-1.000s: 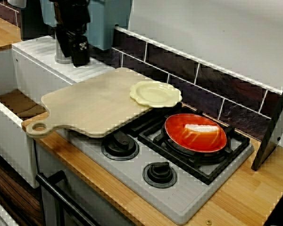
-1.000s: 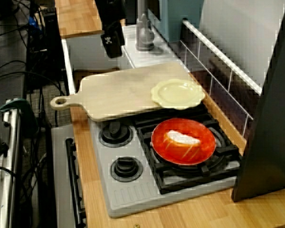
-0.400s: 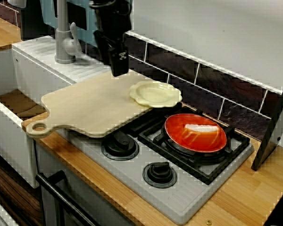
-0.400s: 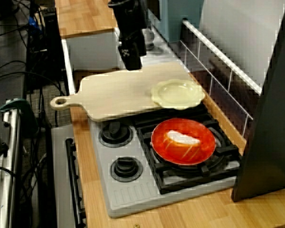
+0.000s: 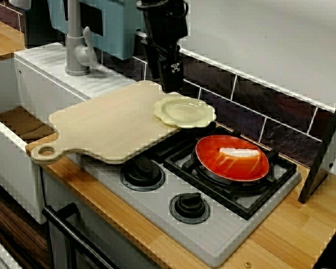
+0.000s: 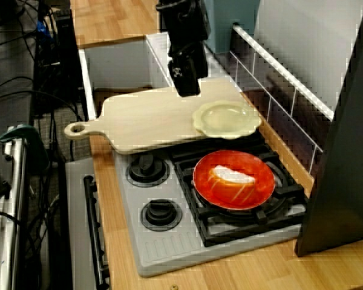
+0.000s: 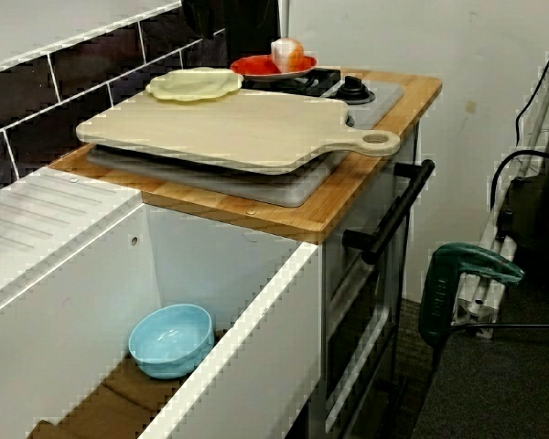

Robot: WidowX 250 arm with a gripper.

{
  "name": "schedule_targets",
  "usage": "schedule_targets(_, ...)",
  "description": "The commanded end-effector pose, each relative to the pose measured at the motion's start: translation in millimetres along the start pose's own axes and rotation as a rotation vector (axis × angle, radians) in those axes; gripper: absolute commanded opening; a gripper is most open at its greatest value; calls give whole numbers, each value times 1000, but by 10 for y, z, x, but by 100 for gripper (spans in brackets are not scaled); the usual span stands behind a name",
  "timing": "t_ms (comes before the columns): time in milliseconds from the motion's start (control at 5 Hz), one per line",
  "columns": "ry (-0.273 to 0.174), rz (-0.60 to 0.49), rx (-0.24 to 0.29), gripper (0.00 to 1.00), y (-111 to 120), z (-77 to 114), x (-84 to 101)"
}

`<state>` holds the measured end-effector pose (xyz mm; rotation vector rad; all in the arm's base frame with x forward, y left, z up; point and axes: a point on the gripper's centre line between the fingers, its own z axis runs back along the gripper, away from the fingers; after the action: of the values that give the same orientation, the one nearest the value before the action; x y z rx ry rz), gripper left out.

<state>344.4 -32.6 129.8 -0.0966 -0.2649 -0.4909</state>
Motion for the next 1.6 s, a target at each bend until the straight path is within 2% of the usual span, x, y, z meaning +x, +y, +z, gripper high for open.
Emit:
schedule_targets(0, -57, -100, 23, 100, -400, 45, 112)
schedule_targets(400, -45, -141, -2, 100, -665, 63, 208)
schedule_targets(800, -32, -165, -29, 100, -832, -4, 286)
schedule_targets(1200, -38, -198, -16, 100, -1015, -86, 384)
schedule_targets(1400, -27, -211, 8, 100, -1098, -179, 421)
